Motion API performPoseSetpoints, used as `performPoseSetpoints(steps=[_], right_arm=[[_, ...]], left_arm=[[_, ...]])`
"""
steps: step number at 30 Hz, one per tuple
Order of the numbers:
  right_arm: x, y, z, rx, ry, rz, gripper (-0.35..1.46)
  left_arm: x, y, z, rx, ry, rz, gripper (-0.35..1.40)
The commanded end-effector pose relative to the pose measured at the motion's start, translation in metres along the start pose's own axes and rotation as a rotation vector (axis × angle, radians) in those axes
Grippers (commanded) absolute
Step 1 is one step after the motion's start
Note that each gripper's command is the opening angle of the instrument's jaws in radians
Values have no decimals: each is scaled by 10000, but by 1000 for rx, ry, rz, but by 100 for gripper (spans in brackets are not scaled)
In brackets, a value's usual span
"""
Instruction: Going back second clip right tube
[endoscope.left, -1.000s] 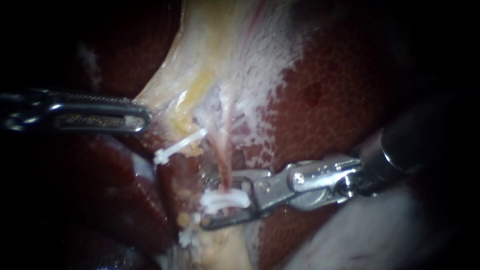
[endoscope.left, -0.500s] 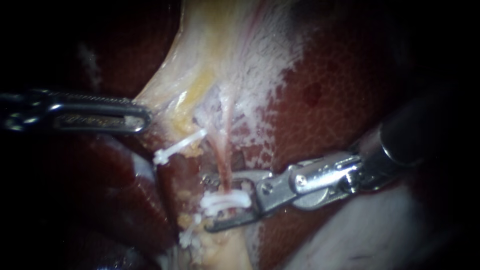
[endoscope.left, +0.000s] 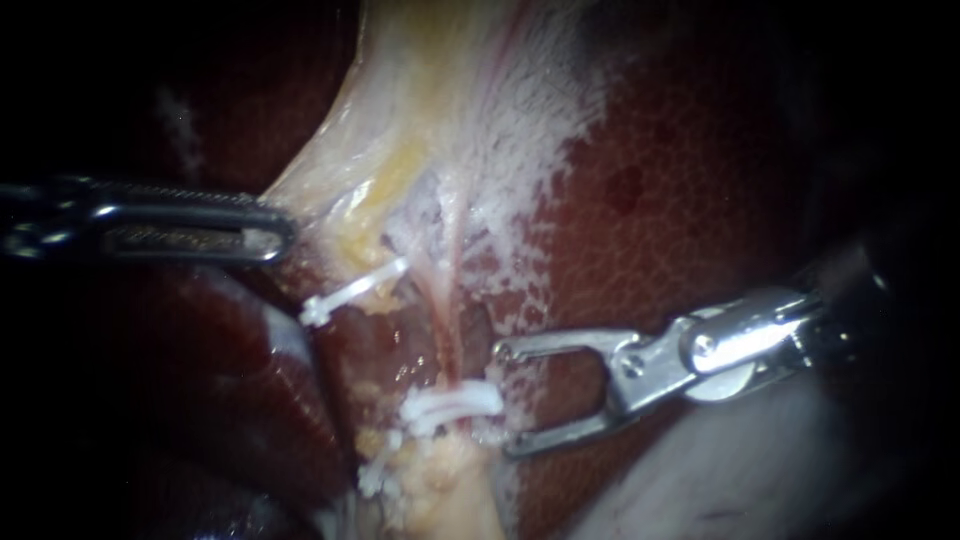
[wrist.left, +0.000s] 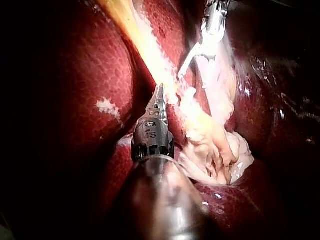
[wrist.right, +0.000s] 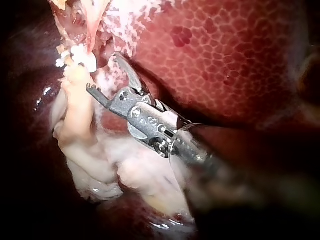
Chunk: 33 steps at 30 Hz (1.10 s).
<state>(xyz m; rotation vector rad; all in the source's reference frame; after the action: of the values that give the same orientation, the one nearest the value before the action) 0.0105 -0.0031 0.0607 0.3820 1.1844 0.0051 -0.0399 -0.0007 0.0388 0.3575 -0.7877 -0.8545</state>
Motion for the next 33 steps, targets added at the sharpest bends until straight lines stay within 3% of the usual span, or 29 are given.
performPoseSetpoints(steps=[1, 11, 21, 27, 33], right_arm=[[3, 2, -6, -14, -3, 0, 60], [14, 9, -37, -32, -4, -6, 60], [16, 5, -39, -31, -4, -6, 60], [16, 4, -40, -30, -3, -6, 60], [15, 3, -41, -30, -3, -7, 60]], left_arm=[[0, 0, 0, 1, 0, 0, -13], [3, 7, 4, 1, 0, 1, -13], [16, 30, 18, -3, -2, 6, -13], [32, 43, 36, -11, 9, -2, -13], [55, 36, 66, -9, 35, 5, -13]])
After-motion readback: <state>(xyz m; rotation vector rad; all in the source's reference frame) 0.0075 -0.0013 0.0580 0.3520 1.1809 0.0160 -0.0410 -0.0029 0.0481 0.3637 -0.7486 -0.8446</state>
